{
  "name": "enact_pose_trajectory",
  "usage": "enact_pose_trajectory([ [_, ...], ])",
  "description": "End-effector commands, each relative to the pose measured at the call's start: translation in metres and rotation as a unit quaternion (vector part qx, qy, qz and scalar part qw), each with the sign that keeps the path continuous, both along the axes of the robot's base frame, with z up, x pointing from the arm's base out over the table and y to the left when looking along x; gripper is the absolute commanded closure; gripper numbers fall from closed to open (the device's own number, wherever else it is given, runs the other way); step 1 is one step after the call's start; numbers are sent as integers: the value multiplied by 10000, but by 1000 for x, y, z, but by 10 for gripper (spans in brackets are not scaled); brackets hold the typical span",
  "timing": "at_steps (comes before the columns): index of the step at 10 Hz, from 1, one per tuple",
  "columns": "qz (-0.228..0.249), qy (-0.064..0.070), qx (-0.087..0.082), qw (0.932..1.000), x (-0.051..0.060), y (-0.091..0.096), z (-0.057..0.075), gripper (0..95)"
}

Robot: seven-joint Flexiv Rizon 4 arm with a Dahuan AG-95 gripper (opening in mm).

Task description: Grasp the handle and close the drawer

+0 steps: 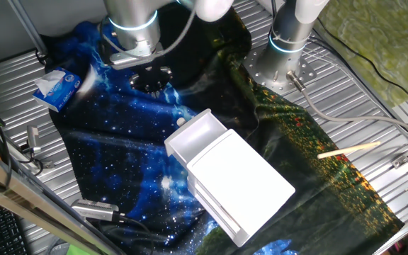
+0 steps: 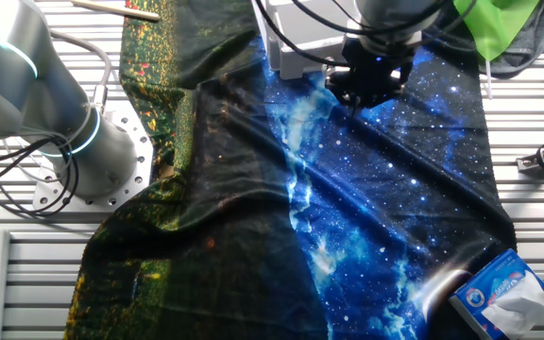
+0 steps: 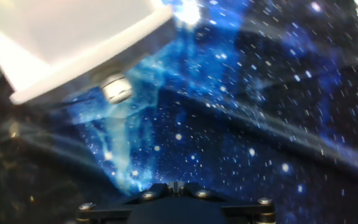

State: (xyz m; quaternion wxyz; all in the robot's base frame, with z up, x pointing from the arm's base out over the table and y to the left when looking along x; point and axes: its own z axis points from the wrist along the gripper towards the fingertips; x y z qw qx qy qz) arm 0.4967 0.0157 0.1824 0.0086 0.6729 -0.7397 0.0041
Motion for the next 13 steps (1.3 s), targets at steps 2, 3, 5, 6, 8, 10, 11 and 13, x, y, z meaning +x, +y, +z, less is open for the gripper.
enact_pose_trajectory([
  [2, 48, -12, -59, 10000, 0, 0, 0, 760],
  [3, 47, -12, -58, 10000, 0, 0, 0, 760],
  [5, 120, -10, -58, 9999, 0, 0, 0, 760],
  [6, 153, -12, -61, 9999, 0, 0, 0, 760],
  [8, 149, -12, -62, 9999, 0, 0, 0, 760],
  [10, 156, -14, -83, 9998, 0, 0, 0, 760],
  [11, 157, -16, -100, 9998, 0, 0, 0, 760],
  [13, 162, -25, -97, 9998, 0, 0, 0, 760],
])
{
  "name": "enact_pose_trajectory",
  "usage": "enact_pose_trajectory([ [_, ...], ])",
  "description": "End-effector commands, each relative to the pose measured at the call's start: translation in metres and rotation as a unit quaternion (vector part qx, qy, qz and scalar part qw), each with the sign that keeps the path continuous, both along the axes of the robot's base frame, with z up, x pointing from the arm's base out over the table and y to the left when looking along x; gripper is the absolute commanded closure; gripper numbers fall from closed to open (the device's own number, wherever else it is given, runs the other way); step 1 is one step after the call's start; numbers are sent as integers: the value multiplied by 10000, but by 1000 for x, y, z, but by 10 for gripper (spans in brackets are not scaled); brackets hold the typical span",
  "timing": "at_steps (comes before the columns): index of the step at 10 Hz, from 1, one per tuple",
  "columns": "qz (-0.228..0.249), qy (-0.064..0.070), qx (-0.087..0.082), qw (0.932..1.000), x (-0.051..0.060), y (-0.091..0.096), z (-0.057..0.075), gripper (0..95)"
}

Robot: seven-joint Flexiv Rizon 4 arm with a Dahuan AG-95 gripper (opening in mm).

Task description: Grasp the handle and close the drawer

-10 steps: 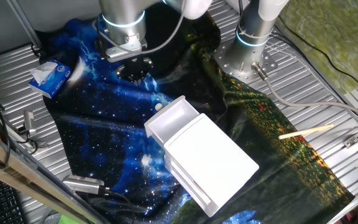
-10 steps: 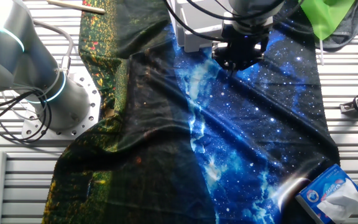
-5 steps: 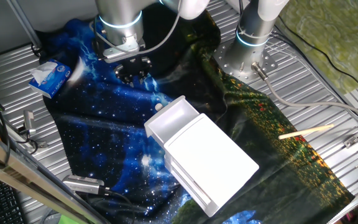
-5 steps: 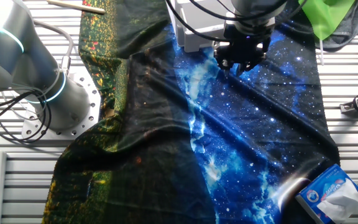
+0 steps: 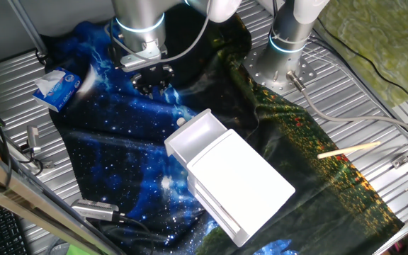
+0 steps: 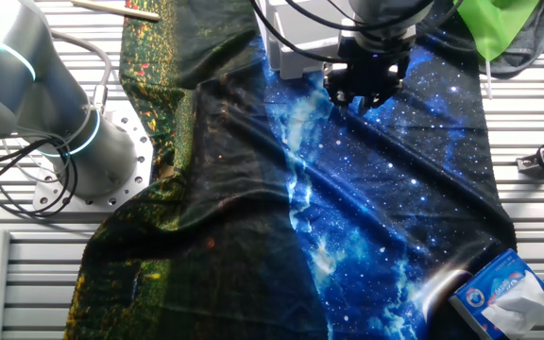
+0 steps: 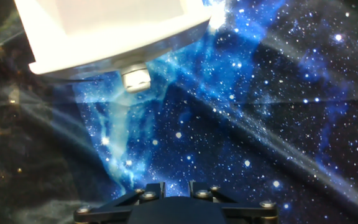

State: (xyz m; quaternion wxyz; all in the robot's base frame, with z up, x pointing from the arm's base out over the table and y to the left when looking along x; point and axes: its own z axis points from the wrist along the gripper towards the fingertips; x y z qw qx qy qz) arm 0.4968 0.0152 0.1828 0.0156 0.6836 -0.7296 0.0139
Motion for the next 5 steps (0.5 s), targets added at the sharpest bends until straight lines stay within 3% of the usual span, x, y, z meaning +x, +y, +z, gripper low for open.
enact_pose_trajectory([
  [1, 32, -13, 21, 10000, 0, 0, 0, 760],
  [5, 50, -13, 20, 10000, 0, 0, 0, 760],
])
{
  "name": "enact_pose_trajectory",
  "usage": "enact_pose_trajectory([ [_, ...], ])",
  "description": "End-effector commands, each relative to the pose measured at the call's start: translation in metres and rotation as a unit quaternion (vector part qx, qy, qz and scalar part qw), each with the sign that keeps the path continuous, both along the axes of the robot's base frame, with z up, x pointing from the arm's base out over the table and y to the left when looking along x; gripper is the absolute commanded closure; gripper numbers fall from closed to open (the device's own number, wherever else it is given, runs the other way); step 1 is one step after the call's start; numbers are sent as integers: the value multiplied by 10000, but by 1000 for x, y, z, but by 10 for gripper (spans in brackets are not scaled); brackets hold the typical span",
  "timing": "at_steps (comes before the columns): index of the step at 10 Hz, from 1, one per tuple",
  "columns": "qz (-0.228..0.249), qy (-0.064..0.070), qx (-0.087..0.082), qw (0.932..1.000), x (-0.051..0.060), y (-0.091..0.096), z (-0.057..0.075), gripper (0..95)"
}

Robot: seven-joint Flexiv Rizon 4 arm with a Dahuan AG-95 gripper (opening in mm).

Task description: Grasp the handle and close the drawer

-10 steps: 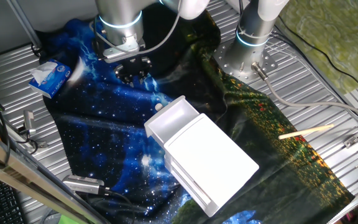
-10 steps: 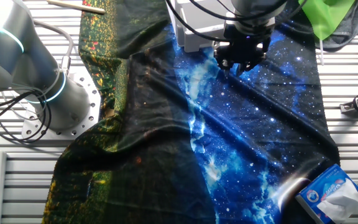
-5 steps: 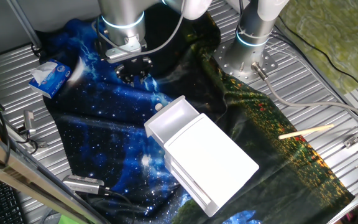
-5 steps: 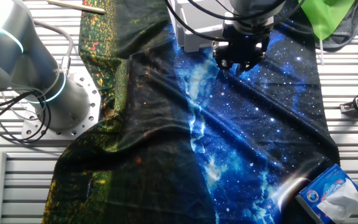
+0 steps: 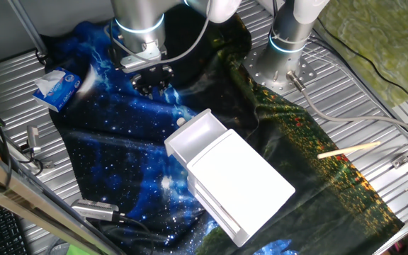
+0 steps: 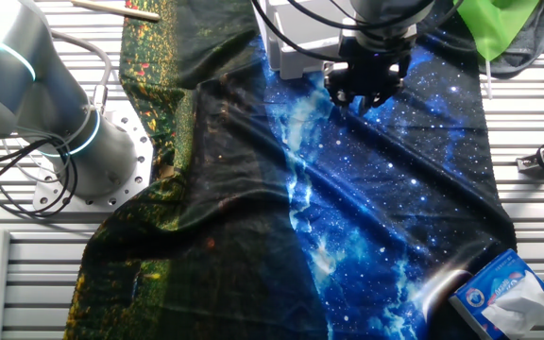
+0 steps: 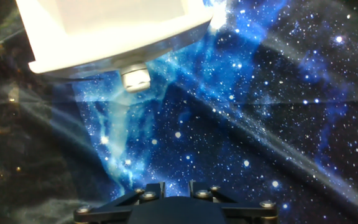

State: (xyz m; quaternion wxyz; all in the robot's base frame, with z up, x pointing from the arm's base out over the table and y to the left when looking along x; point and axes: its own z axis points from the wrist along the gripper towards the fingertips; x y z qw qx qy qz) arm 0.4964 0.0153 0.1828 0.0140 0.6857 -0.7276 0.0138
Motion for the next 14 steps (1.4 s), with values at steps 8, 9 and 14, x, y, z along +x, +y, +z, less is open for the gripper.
enact_pose_trajectory([
  [8, 388, -8, 62, 9992, 0, 0, 0, 760],
  [9, 439, -10, 60, 9990, 0, 0, 0, 760],
  [14, 884, -12, 131, 9960, 0, 0, 0, 760],
])
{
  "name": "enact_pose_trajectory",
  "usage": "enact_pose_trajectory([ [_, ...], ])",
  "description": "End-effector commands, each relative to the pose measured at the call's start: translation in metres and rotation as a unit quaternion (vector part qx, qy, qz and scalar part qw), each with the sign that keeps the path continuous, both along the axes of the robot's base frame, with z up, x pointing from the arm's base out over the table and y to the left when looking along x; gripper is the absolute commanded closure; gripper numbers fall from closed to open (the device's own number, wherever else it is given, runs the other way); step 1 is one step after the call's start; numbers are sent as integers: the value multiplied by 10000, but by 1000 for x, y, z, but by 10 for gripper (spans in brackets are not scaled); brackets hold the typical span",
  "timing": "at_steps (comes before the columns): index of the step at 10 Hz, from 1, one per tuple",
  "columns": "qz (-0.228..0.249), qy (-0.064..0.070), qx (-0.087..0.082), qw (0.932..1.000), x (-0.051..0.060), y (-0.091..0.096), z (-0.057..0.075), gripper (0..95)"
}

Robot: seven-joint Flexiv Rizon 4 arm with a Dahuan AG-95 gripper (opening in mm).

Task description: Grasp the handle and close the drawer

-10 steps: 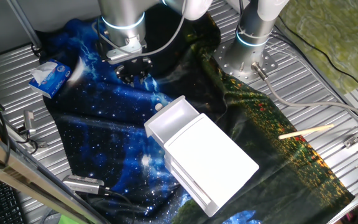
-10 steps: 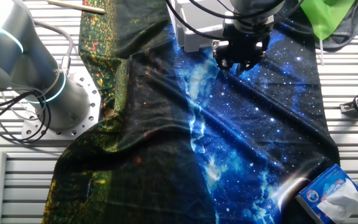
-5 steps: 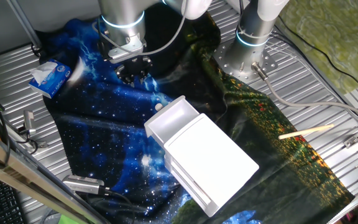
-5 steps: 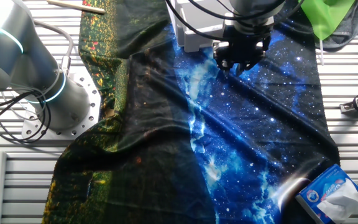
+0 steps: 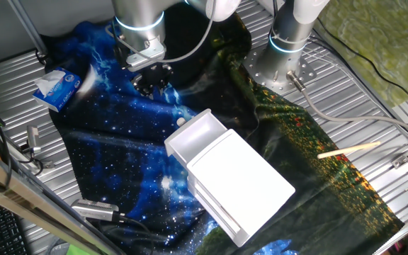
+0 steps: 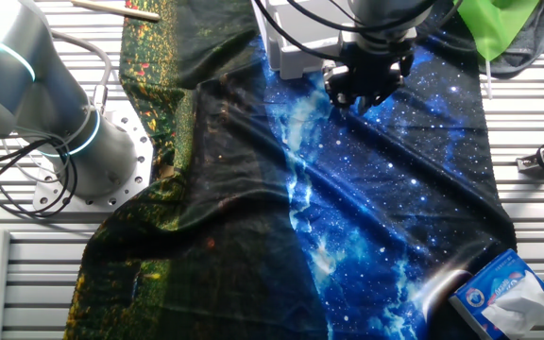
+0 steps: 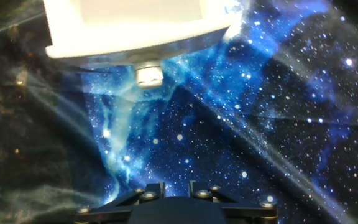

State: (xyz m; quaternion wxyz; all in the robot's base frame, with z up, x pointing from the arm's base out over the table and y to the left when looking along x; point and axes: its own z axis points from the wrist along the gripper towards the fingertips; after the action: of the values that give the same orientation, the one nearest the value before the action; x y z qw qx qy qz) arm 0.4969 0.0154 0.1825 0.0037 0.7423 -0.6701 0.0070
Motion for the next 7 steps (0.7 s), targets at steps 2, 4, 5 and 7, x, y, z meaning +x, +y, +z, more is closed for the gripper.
enact_pose_trajectory([
  [2, 178, -13, 1, 9998, 0, 0, 0, 760],
  [4, 196, -19, -4, 9998, 0, 0, 0, 760],
  [5, 196, -17, 6, 9998, 0, 0, 0, 760],
  [7, 217, -12, 9, 9998, 0, 0, 0, 760],
])
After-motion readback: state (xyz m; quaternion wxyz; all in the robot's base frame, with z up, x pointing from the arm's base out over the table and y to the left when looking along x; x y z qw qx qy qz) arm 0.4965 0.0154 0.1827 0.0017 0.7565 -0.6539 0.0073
